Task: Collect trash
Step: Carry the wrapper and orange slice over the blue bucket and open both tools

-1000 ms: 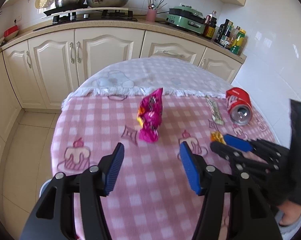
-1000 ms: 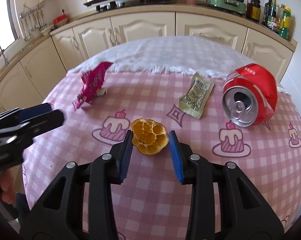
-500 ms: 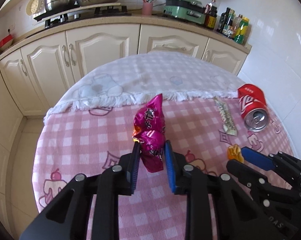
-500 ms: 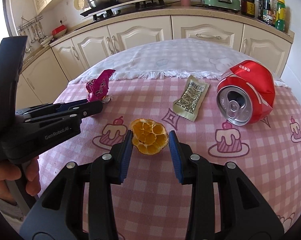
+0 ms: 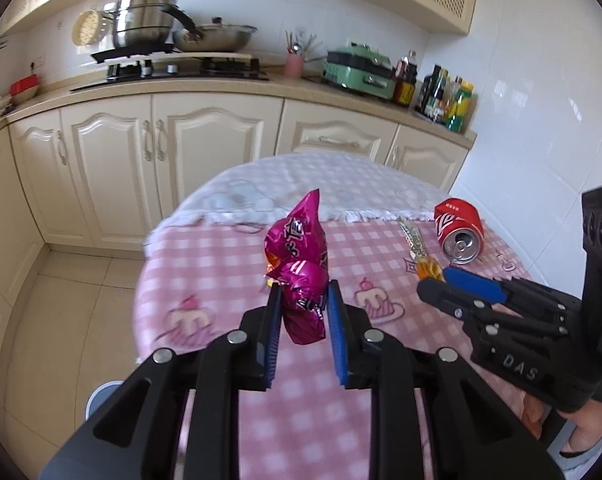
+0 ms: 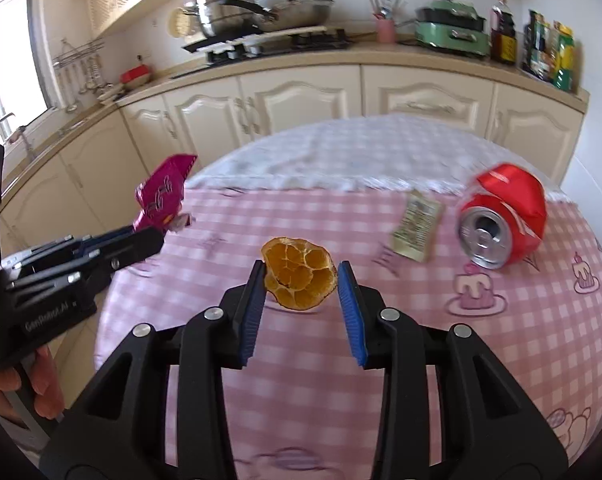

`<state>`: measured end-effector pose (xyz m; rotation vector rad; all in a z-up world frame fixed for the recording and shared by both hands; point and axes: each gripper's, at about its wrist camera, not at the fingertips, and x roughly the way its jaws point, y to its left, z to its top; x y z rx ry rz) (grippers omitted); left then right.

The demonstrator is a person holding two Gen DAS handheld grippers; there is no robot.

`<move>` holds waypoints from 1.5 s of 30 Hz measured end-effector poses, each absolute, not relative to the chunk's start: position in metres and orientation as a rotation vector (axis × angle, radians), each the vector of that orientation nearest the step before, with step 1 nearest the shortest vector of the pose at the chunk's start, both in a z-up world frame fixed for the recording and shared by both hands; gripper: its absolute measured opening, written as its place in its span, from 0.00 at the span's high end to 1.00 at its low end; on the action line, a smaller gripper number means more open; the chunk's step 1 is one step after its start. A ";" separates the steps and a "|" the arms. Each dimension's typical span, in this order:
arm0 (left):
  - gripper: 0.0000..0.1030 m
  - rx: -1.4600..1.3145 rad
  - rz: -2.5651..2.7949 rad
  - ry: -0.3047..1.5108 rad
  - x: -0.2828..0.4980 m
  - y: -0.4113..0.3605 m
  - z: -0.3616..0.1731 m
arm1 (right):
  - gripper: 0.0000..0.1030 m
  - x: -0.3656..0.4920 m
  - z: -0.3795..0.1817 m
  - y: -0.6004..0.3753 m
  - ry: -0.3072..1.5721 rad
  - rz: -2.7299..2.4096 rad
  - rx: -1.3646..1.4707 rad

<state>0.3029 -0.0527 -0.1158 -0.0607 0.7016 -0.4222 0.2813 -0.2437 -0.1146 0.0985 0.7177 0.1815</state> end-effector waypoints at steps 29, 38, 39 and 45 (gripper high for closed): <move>0.80 -0.395 0.030 0.939 0.265 0.259 -0.285 | 0.65 0.309 -0.235 0.098 0.950 0.607 -0.115; 0.77 -0.490 0.016 1.001 0.292 0.279 -0.351 | 0.65 0.337 -0.302 0.111 1.056 0.550 -0.114; 0.74 -0.499 0.010 0.999 0.295 0.278 -0.355 | 0.65 0.339 -0.308 0.112 1.062 0.543 -0.112; 0.43 -0.552 0.057 1.026 0.296 0.291 -0.377 | 0.65 0.346 -0.330 0.111 1.106 0.530 -0.111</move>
